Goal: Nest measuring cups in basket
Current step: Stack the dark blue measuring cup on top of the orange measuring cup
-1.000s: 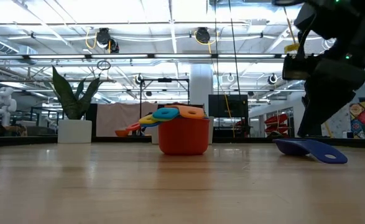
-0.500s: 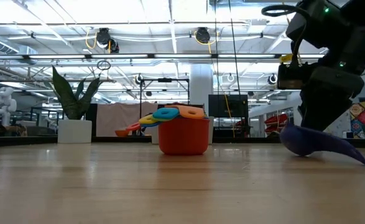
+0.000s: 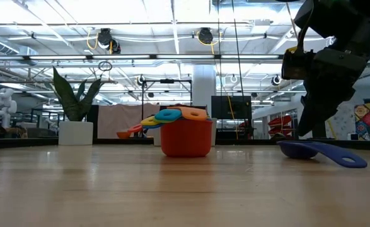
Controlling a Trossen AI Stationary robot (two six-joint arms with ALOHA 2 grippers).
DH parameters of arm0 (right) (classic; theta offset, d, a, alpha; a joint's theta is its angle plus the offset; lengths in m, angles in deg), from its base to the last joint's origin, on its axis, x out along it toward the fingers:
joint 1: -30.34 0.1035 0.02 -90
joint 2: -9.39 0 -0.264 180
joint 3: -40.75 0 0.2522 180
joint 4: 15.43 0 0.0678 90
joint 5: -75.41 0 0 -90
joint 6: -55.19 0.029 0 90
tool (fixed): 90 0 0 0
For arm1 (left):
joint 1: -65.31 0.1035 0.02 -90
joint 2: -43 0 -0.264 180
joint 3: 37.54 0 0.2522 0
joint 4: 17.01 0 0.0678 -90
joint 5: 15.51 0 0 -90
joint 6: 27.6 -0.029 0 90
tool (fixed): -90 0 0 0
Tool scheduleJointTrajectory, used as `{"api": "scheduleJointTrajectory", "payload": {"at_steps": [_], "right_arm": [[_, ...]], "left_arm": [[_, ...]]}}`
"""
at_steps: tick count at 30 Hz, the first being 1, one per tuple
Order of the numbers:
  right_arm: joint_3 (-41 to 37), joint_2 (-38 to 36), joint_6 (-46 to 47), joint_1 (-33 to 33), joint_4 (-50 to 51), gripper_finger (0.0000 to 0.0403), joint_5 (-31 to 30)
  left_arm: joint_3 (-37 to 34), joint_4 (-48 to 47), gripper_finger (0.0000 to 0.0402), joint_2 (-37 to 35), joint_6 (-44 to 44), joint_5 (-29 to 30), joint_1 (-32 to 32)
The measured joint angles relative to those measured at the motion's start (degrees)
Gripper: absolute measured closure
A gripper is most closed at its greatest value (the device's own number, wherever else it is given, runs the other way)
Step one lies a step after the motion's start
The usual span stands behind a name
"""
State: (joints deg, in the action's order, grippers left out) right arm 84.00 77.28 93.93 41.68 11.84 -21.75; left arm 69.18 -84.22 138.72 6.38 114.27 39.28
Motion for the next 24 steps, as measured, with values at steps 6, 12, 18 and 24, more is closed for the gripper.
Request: {"api": "scheduleJointTrajectory", "payload": {"at_steps": [6, 12, 18, 24], "right_arm": [[0.00, 2.02, 0.08, 0.04, -2.65, 0.0234, 0.54], [-0.02, 4.70, 1.15, 0.77, -4.93, 0.0234, 1.42], [-0.04, 8.00, 2.60, 2.40, -7.25, 0.0234, 1.47], [-0.02, 10.48, 2.78, 2.67, -8.25, 0.0249, 1.28]], "left_arm": [[0.01, 0.02, 0.0229, 0.00, 0.63, 0.34, 0.00], [0.00, -0.15, 0.0229, 0.00, 0.68, 0.37, 0.00], [0.00, -0.40, 0.0229, 0.00, 0.65, 0.50, 0.00], [0.00, -0.40, 0.0229, 0.00, 0.70, 0.55, 0.00]]}}
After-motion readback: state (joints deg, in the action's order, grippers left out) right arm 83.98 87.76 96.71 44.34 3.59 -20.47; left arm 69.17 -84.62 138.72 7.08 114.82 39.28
